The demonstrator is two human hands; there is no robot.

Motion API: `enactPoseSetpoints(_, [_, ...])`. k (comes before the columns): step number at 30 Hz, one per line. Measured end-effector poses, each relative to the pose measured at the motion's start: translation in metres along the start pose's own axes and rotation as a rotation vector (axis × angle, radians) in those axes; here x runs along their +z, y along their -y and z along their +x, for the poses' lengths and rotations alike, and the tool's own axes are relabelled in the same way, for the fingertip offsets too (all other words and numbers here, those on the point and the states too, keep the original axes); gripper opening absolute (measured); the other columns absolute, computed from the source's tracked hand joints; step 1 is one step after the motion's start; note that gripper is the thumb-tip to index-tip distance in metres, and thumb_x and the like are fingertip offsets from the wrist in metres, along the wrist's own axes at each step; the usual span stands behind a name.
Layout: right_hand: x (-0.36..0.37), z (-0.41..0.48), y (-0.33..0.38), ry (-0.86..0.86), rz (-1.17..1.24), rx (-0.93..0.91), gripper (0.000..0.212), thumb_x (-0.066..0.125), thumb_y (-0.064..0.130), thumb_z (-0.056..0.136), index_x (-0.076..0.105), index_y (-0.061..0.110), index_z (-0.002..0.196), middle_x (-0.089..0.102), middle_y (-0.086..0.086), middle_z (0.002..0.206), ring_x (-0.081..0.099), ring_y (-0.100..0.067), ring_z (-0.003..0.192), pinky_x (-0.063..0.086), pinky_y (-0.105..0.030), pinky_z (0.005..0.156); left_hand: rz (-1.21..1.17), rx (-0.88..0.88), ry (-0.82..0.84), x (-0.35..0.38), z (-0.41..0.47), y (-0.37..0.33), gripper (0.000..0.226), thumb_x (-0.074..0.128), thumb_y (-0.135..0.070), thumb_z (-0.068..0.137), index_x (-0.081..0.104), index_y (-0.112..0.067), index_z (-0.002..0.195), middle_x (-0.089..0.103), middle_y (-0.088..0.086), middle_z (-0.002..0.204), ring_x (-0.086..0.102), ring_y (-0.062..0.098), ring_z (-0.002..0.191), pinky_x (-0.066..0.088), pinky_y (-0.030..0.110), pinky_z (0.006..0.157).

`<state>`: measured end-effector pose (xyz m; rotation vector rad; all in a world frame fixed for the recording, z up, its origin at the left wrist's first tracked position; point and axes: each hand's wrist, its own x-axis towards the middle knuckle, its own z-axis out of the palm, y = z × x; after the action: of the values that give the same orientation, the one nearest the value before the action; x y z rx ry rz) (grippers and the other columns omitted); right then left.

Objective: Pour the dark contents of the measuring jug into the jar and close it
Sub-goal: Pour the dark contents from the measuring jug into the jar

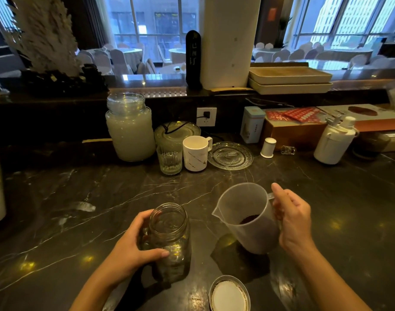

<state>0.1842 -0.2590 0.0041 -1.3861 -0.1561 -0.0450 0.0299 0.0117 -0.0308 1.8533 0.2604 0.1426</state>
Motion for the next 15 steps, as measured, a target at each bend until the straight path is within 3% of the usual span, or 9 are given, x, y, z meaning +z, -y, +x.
enactPoseSetpoints(3, [0.007, 0.009, 0.01, 0.051, -0.031, -0.021, 0.035, 0.064, 0.045, 0.068, 0.053, 0.02, 0.045, 0.045, 0.0, 0.048, 0.041, -0.016, 0.05, 0.036, -0.032, 0.055, -0.063, 0.014, 0.025, 0.0, -0.002, 0.005, 0.079, 0.085, -0.039, 0.048, 0.051, -0.041, 0.119, 0.062, -0.007, 0.122, 0.06, 0.008, 0.112, 0.049, 0.032, 0.093])
enactPoseSetpoints(5, [0.013, 0.015, 0.018, 0.095, -0.066, -0.07, 0.036, 0.063, 0.047, 0.068, 0.052, 0.021, 0.045, 0.045, 0.004, 0.046, 0.041, -0.013, 0.048, 0.036, -0.03, 0.053, -0.244, 0.031, 0.013, 0.003, -0.001, 0.005, 0.056, 0.074, -0.036, 0.059, 0.059, -0.036, 0.113, 0.067, -0.005, 0.115, 0.064, 0.011, 0.105, 0.053, 0.03, 0.08])
enactPoseSetpoints(7, [0.02, 0.018, 0.026, 0.159, -0.131, -0.153, 0.036, 0.063, 0.048, 0.068, 0.052, 0.021, 0.047, 0.047, 0.007, 0.044, 0.042, -0.009, 0.047, 0.036, -0.029, 0.053, -0.393, 0.007, -0.121, 0.005, 0.003, 0.007, 0.038, 0.063, -0.037, 0.071, 0.064, -0.026, 0.107, 0.07, 0.003, 0.103, 0.067, 0.013, 0.091, 0.053, 0.029, 0.07])
enactPoseSetpoints(10, [0.032, 0.023, 0.036, 0.244, -0.173, -0.25, 0.036, 0.064, 0.046, 0.068, 0.054, 0.015, 0.054, 0.051, 0.01, 0.046, 0.046, -0.007, 0.048, 0.039, -0.028, 0.054, -0.394, -0.022, -0.322, 0.007, 0.013, 0.007, 0.042, 0.055, -0.046, 0.074, 0.063, -0.008, 0.09, 0.056, 0.006, 0.075, 0.057, 0.016, 0.064, 0.047, 0.025, 0.057])
enactPoseSetpoints(13, [0.045, 0.025, 0.042, 0.297, -0.216, -0.313, 0.035, 0.063, 0.044, 0.07, 0.055, 0.011, 0.058, 0.053, 0.01, 0.049, 0.05, -0.009, 0.051, 0.042, -0.026, 0.052, -0.407, -0.06, -0.412, 0.013, 0.02, 0.008, 0.029, 0.055, -0.04, 0.083, 0.061, -0.017, 0.065, 0.049, -0.003, 0.057, 0.046, 0.013, 0.055, 0.039, 0.028, 0.054])
enactPoseSetpoints(15, [0.054, 0.024, 0.044, 0.318, -0.218, -0.339, 0.036, 0.061, 0.044, 0.071, 0.056, 0.011, 0.059, 0.054, 0.008, 0.052, 0.052, -0.009, 0.052, 0.043, -0.021, 0.051, -0.376, -0.06, -0.456, 0.019, 0.024, 0.012, 0.033, 0.055, -0.034, 0.085, 0.055, -0.023, 0.054, 0.048, -0.007, 0.052, 0.045, 0.012, 0.054, 0.039, 0.029, 0.056])
